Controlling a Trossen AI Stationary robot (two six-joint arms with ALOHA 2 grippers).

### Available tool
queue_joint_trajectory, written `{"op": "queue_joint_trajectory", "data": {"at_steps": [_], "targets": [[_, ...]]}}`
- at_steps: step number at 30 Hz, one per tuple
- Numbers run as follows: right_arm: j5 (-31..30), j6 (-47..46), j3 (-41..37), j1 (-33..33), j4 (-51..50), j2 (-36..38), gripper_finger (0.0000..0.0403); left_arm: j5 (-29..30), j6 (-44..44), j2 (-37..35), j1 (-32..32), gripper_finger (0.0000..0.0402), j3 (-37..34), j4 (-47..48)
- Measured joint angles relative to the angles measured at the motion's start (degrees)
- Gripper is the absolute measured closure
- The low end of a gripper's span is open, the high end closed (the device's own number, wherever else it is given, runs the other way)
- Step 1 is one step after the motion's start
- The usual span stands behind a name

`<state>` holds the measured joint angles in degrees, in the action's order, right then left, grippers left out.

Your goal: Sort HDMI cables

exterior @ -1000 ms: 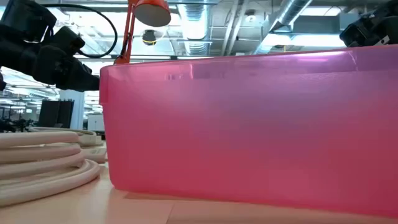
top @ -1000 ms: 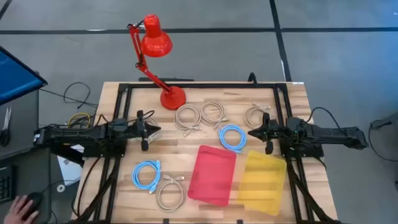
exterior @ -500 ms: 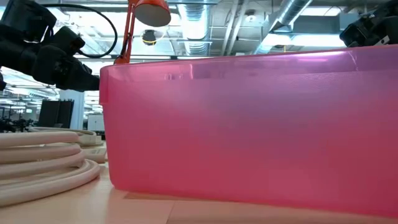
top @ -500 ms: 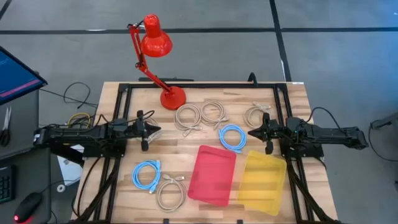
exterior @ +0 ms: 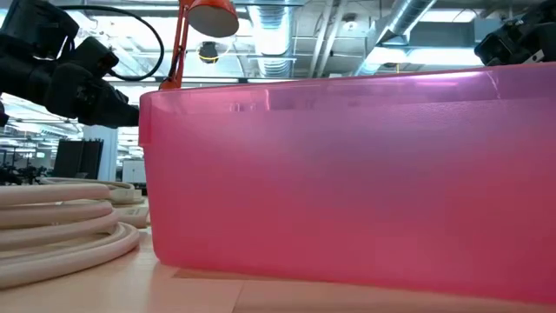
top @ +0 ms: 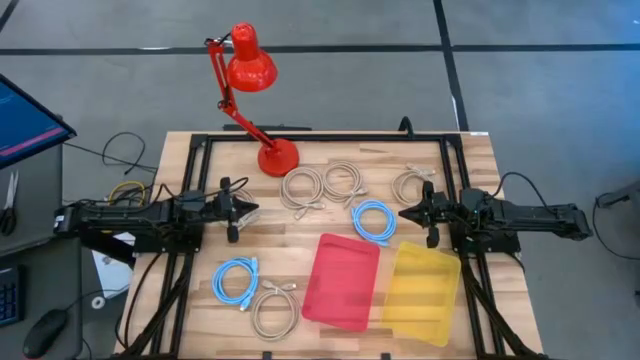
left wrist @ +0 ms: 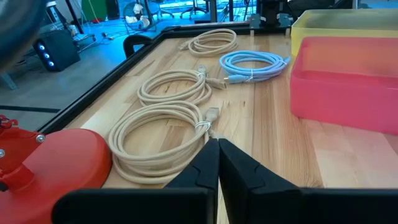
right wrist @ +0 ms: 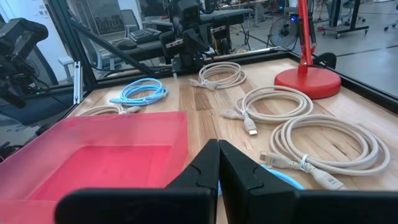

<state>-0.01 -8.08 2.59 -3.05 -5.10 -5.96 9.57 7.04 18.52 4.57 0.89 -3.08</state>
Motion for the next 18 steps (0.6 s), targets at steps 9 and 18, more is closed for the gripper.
{"op": "queue_joint_trajectory", "data": {"at_steps": [9, 18], "targets": [[0.02, 0.01, -0.01, 0.00, -0.01, 0.00, 0.0403, 7.19, 5.95, 0.00, 0.01, 0.0392, 0.00, -0.01], [0.00, 0.92, 0.00, -0.02, 0.00, 0.00, 0.0403, 7.35, 6.00, 0.02, -0.01, 0.0392, 0.00, -0.19]]}}
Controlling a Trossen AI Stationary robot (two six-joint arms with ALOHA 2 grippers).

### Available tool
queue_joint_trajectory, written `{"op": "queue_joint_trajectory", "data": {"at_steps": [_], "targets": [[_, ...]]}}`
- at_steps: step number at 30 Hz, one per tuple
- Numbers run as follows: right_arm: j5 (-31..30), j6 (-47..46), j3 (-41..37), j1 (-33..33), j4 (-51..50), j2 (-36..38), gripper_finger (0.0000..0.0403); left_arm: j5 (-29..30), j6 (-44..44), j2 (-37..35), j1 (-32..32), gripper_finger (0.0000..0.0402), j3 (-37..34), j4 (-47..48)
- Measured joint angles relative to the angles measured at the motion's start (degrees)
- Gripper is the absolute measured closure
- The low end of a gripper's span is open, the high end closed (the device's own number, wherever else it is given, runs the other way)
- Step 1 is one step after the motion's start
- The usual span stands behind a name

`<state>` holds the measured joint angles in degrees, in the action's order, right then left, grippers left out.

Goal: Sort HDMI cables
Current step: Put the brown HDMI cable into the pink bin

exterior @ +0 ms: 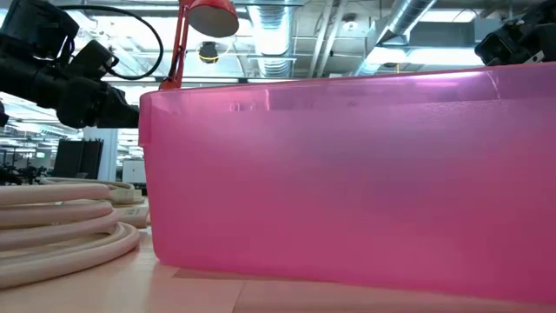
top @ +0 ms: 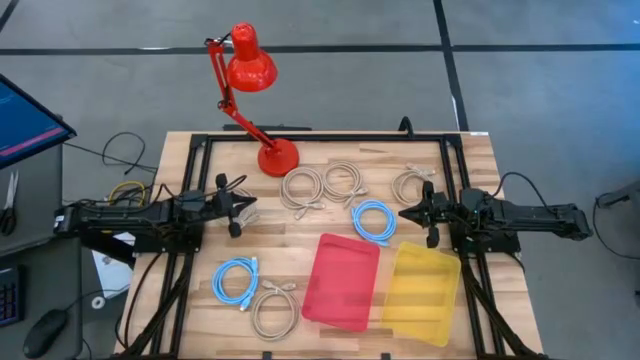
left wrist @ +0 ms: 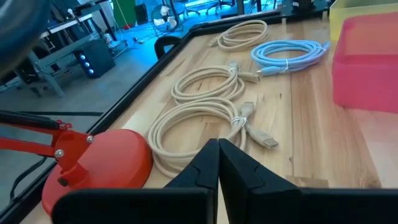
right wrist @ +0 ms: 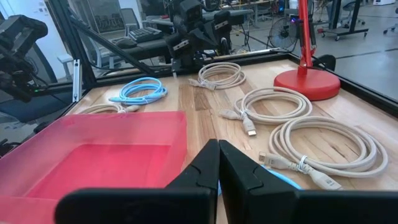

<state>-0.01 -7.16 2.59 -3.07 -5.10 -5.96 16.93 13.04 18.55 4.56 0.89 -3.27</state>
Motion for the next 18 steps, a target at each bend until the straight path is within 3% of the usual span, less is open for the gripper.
{"op": "queue_joint_trajectory", "data": {"at_steps": [18], "targets": [[-1.32, 0.22, -0.04, -0.07, 0.74, -0.01, 0.0403, -0.42, -3.63, 0.00, 0.01, 0.0392, 0.00, -1.06]]}}
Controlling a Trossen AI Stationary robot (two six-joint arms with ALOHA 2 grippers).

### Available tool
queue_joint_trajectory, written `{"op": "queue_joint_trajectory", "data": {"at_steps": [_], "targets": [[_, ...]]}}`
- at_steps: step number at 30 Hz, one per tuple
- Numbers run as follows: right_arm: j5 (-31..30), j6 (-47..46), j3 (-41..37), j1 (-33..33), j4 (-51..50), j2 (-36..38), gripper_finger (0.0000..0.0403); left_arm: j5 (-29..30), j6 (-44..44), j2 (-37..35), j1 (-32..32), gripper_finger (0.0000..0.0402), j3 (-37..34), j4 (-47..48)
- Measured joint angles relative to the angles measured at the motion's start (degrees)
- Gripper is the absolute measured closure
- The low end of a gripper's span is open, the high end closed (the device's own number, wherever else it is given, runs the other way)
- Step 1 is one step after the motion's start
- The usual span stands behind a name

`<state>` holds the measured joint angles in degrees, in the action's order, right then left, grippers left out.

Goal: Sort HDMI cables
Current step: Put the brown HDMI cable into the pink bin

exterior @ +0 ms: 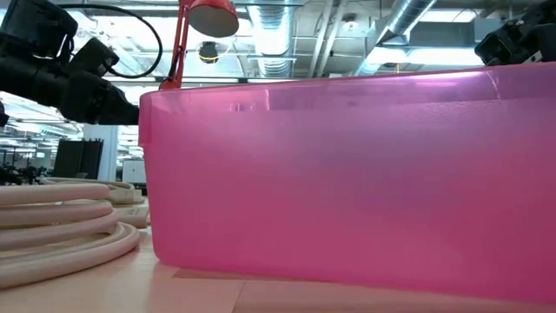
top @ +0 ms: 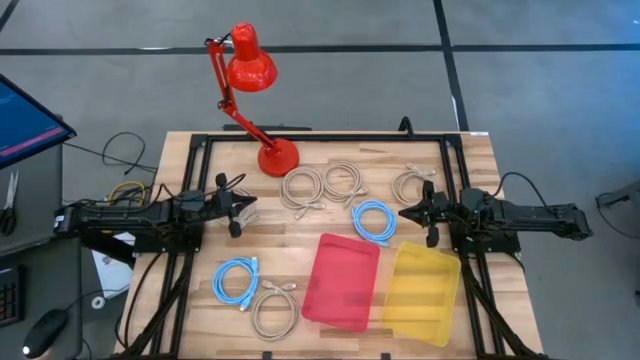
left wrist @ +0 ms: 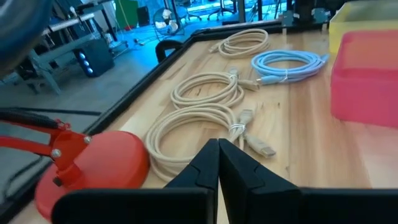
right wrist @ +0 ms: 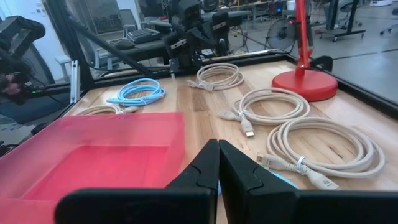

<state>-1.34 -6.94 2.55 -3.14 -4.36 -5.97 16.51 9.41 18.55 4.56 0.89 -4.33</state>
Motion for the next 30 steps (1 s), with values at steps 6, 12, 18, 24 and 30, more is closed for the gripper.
{"op": "queue_joint_trajectory", "data": {"at_steps": [6, 12, 18, 24, 30], "targets": [[-1.74, -0.62, 0.00, 0.16, 0.33, 0.01, 0.0403, -0.02, -5.23, 0.00, 0.00, 0.0392, -0.02, -0.64], [-1.91, -2.56, -0.02, -0.11, 5.26, -0.01, 0.0403, -1.10, -9.31, 0.00, 0.00, 0.0392, -0.02, -9.64], [-4.10, -3.59, 0.07, -0.52, 13.57, 0.01, 0.0403, -1.11, -9.72, 0.00, 0.01, 0.0392, -0.02, -15.74], [-12.08, -9.54, 6.22, -0.54, -0.93, -0.02, 0.0403, -0.04, -17.17, 2.12, 0.00, 0.0396, 2.28, -16.18], [-20.52, -20.94, 16.62, -0.55, -25.03, -0.74, 0.0403, 2.58, -24.57, 9.24, 0.01, 0.0396, 7.77, -12.87]]}}
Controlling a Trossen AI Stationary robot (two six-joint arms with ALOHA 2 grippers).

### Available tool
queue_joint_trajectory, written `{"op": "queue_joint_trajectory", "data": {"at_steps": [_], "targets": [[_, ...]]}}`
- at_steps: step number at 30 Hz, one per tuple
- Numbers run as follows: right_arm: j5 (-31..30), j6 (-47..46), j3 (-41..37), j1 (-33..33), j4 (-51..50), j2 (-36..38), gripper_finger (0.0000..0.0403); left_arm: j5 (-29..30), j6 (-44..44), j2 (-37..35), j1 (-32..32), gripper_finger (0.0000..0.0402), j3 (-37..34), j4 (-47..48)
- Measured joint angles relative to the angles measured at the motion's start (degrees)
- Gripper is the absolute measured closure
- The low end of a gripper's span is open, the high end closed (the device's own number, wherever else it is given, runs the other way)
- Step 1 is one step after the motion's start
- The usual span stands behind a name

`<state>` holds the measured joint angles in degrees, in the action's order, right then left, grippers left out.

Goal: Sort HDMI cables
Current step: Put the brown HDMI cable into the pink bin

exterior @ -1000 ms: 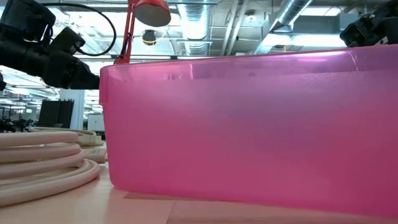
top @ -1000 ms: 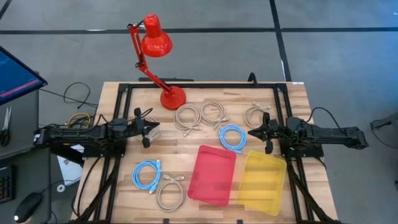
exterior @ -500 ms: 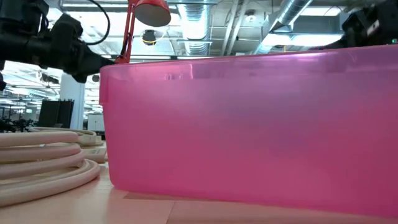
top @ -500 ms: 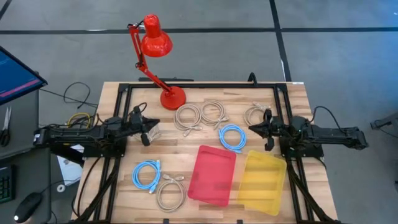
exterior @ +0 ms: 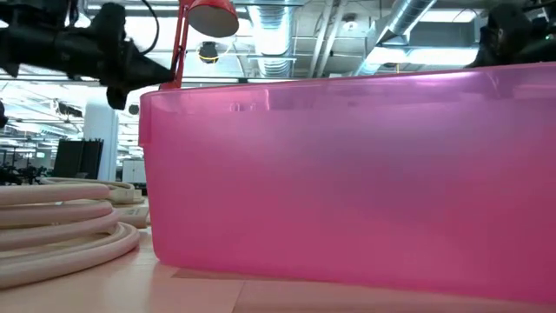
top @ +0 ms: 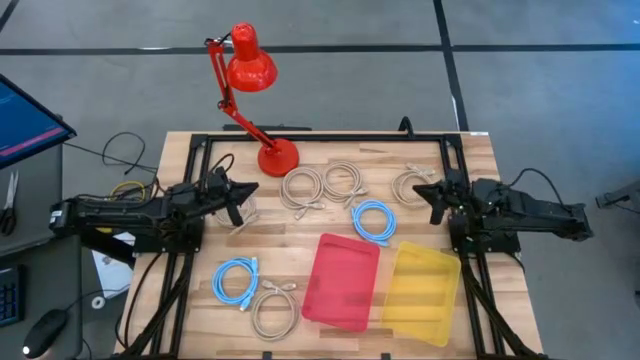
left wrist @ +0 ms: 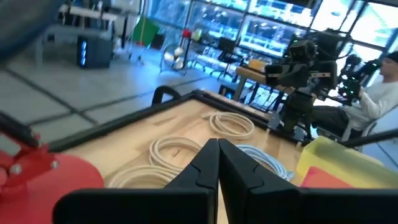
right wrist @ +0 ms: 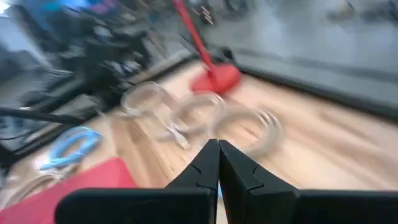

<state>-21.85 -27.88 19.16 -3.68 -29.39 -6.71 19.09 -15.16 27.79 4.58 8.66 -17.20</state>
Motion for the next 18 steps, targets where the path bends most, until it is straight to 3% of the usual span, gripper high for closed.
{"op": "queue_joint_trajectory", "data": {"at_steps": [5, 9, 13, 18], "targets": [[-2.43, -9.55, 8.27, -0.02, -14.80, -3.56, 0.0403, 0.18, -1.20, 6.51, -0.46, 0.0396, 8.93, 3.72], [-2.20, -12.78, 14.08, -0.02, -22.73, -9.53, 0.0403, 0.39, -0.49, 10.31, -0.46, 0.0396, 18.28, 16.71], [-2.23, -12.72, 18.87, -0.21, -26.20, -17.54, 0.0403, 0.45, -0.28, 11.61, -0.81, 0.0396, 25.05, 25.00], [-2.22, -12.27, 24.08, -0.30, -29.18, -27.02, 0.0403, 0.44, -0.13, 10.40, -4.23, 0.0396, 28.12, 26.18]]}}
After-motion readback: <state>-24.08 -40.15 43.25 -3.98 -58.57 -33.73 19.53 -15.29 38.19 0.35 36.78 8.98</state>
